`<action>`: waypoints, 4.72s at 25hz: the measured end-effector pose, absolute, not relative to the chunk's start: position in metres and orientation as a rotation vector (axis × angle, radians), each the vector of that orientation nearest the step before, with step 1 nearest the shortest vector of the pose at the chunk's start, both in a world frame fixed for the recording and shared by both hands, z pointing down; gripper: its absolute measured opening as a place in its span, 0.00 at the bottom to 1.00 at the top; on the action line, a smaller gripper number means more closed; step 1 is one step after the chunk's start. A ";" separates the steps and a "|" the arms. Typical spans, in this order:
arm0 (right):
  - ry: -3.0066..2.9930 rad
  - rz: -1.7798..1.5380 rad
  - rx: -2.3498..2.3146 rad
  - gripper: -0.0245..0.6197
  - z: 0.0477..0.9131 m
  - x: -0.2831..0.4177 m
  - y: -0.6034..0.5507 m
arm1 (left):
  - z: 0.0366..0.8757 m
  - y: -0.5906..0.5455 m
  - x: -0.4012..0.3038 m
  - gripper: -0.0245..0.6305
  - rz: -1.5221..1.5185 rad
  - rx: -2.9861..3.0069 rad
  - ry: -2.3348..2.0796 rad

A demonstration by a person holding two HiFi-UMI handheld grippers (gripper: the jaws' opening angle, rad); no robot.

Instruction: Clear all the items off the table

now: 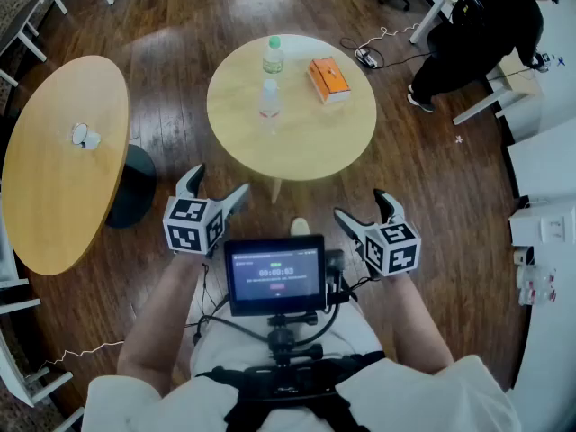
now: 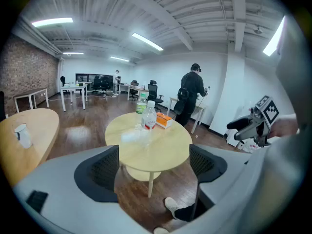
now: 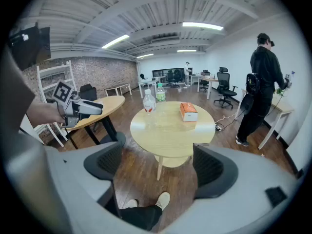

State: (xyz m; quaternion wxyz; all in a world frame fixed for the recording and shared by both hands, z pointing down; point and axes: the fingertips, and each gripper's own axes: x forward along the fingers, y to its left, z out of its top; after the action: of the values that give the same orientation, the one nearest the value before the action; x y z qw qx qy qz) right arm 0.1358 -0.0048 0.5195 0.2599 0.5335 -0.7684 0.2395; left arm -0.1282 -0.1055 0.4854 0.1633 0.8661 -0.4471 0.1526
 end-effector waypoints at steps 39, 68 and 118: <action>-2.288 0.622 0.995 0.77 0.538 0.183 -0.183 | 0.489 -0.291 -0.051 0.54 0.645 2.505 -1.365; -2.277 0.448 0.690 0.77 0.523 -0.174 -0.109 | 0.496 -0.118 -0.685 0.55 0.487 1.797 -2.056; -2.122 0.540 1.134 0.77 0.496 -0.068 -0.088 | 0.475 -0.104 -0.458 0.74 0.455 2.155 -1.840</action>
State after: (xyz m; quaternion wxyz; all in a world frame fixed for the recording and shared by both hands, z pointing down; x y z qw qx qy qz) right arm -0.0678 -0.0882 0.4960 0.3313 0.4340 -0.8119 0.2066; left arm -0.4578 -0.1041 0.4752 0.1356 0.7439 -0.6353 0.1570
